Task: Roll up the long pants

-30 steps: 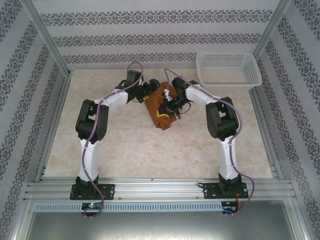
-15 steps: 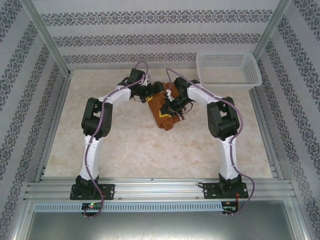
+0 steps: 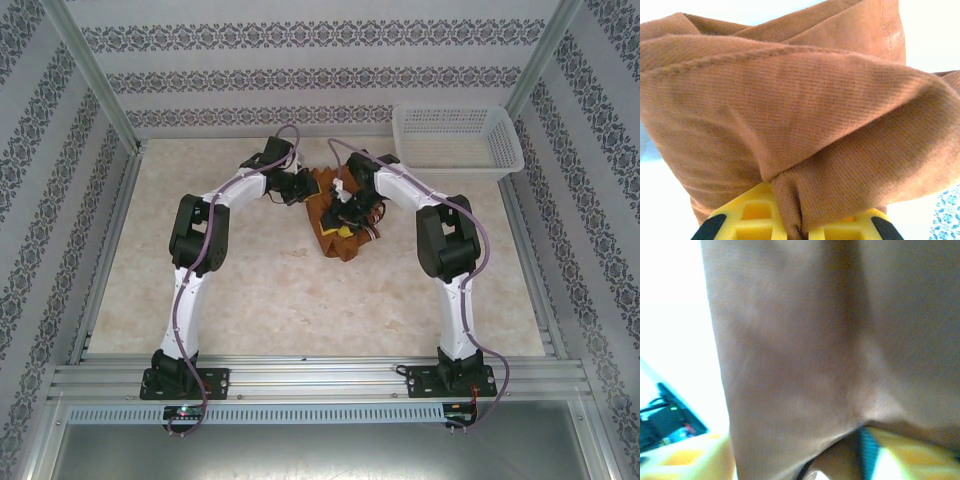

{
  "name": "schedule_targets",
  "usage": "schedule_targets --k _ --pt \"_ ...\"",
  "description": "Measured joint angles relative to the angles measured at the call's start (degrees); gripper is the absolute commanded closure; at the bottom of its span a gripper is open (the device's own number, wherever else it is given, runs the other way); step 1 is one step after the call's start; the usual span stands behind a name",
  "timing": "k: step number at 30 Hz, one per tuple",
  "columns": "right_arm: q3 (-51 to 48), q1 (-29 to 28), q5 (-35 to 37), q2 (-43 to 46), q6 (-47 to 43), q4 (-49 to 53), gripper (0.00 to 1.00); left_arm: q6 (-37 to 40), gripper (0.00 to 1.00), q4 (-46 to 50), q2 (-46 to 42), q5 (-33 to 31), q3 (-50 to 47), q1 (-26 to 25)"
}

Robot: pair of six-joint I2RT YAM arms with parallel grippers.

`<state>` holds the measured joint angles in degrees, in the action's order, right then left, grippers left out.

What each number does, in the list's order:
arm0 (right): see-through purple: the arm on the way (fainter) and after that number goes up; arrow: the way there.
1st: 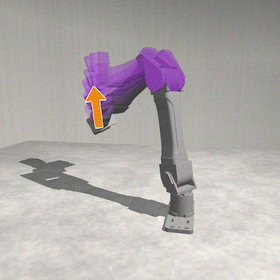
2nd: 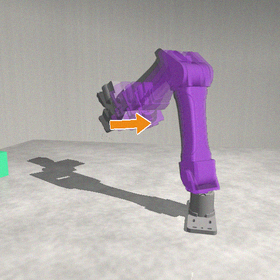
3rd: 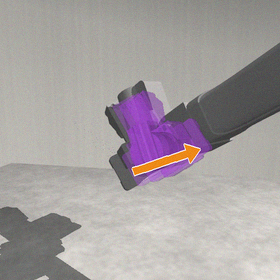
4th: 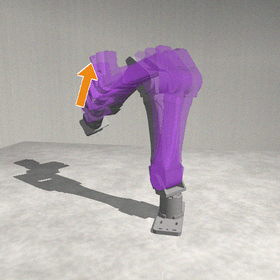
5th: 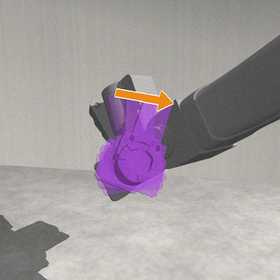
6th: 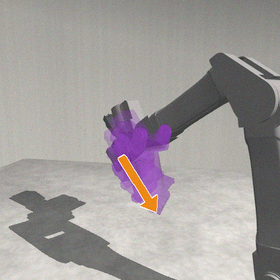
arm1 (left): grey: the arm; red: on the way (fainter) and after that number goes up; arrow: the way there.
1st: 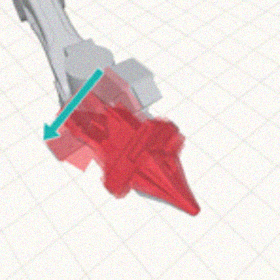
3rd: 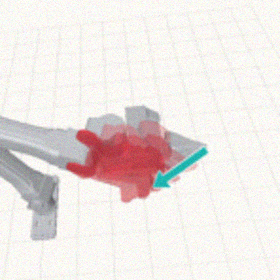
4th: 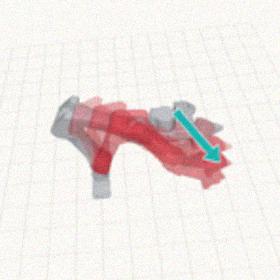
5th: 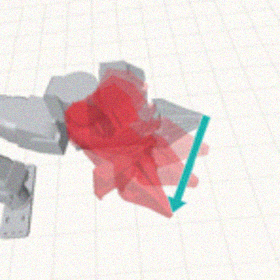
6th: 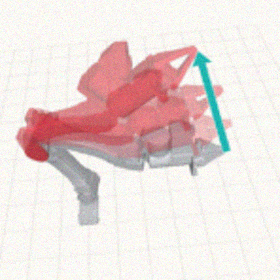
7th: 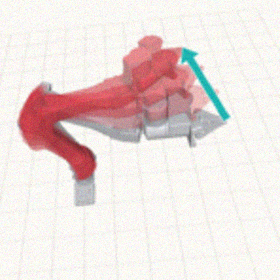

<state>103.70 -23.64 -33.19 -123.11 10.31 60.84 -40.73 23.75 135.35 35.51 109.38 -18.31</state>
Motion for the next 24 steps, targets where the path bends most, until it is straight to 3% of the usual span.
schedule_targets --k 5,8,12,14,19,24 --pt "7.0 -8.4 24.0 5.7 -0.5 7.4 0.07 0.0 1.0 1.6 -0.5 -1.9 0.0 -0.1" --pt "13.1 -17.6 38.4 6.9 0.2 10.4 0.02 -0.3 1.0 2.0 -0.5 -2.2 0.2 -0.1" --pt "20.6 -29.7 54.9 4.1 1.2 13.5 0.02 -1.0 1.0 2.0 -0.5 -2.2 0.2 -0.1" --pt "23.3 -33.0 61.2 0.5 2.0 14.7 0.02 -1.4 1.0 2.1 -0.5 -2.3 0.2 -0.1" --pt "19.2 -32.7 74.1 -6.9 3.7 13.9 0.02 -1.7 1.0 3.3 -0.6 -1.2 0.1 0.8" --pt "8.5 -28.3 80.2 -7.9 2.8 8.5 0.02 -1.7 1.0 3.5 -0.8 -1.9 -0.2 0.5"
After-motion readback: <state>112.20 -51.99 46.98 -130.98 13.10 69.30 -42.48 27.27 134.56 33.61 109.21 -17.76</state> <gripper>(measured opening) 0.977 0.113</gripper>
